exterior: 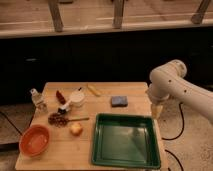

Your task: Wipe tray with sponge

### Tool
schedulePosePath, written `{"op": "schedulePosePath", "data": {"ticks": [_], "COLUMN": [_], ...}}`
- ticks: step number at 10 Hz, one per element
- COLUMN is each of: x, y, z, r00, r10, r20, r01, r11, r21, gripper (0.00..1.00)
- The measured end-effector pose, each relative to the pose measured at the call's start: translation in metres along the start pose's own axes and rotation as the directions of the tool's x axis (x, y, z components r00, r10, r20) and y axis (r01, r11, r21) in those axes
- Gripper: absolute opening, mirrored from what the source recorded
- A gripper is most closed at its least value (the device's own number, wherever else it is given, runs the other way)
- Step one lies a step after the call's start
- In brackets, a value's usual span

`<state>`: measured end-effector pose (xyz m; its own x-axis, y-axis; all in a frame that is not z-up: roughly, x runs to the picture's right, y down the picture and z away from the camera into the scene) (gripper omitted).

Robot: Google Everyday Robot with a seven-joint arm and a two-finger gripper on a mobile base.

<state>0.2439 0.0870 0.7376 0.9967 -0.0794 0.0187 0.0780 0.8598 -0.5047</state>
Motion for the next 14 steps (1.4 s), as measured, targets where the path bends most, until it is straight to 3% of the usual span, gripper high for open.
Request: {"op": "schedulePosePath", "data": {"ticks": [2,14], "x": [-0.01,-0.022], "y": [-0.016,-0.053], "z": [0.009,0.059], "r00": [1.0,0.993], "r10": [-0.031,-0.116], "r20": [0.006,0.034], "r01": [0.031,0.115], "r11": [0.999,0.993], "r21": [0.011,0.029], "gripper": [0.8,0.8]}}
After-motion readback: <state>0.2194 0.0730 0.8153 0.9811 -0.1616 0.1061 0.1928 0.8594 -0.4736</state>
